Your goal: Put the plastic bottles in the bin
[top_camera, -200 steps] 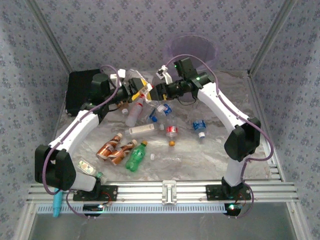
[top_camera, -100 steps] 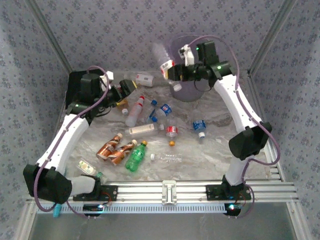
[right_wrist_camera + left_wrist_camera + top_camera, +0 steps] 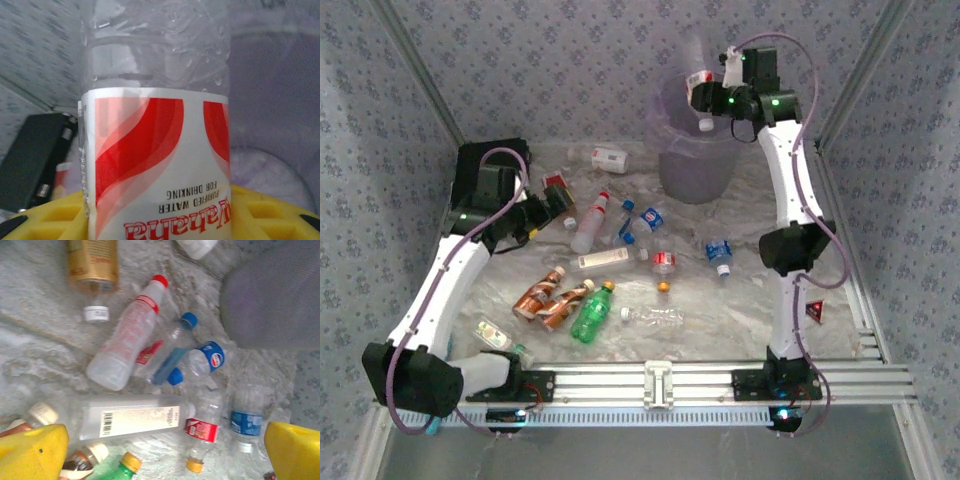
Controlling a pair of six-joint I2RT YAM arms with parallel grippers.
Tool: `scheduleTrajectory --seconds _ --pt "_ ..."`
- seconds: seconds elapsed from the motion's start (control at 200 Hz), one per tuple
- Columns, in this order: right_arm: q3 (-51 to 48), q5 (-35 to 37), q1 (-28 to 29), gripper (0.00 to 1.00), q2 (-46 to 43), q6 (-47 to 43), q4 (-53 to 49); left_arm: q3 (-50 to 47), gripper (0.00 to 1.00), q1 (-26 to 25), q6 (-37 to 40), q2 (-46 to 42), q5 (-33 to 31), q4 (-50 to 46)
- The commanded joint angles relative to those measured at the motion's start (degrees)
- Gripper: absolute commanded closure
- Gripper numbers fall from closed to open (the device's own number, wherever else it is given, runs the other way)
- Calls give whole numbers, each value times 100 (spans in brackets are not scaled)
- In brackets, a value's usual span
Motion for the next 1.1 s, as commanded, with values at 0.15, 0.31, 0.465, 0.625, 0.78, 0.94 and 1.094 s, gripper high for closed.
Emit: scheduleTrajectory --seconds 0.15,0.31,0.465,0.625,0.78,0.94,1.094 --pt "169 404 -59 56 408 -184 -336 -296 0 223 176 -145 -353 -386" --pt "-104 611 -3 56 464 -342 -441 -493 0 322 156 -84 -241 -210" --pt "-137 773 70 47 545 -480 -529 -575 0 361 180 -83 -236 -219" --pt "-137 835 88 38 551 -510 -488 -635 0 396 191 -161 -278 -242" --pt "-121 881 104 29 522 -562 -496 -659 0 404 188 -174 -278 -260" --pt "-26 899 115 22 471 -600 -495 -684 0 399 209 -186 -299 -247" --pt "142 875 116 20 298 -655 -478 -718 0 410 213 -201 -282 -233"
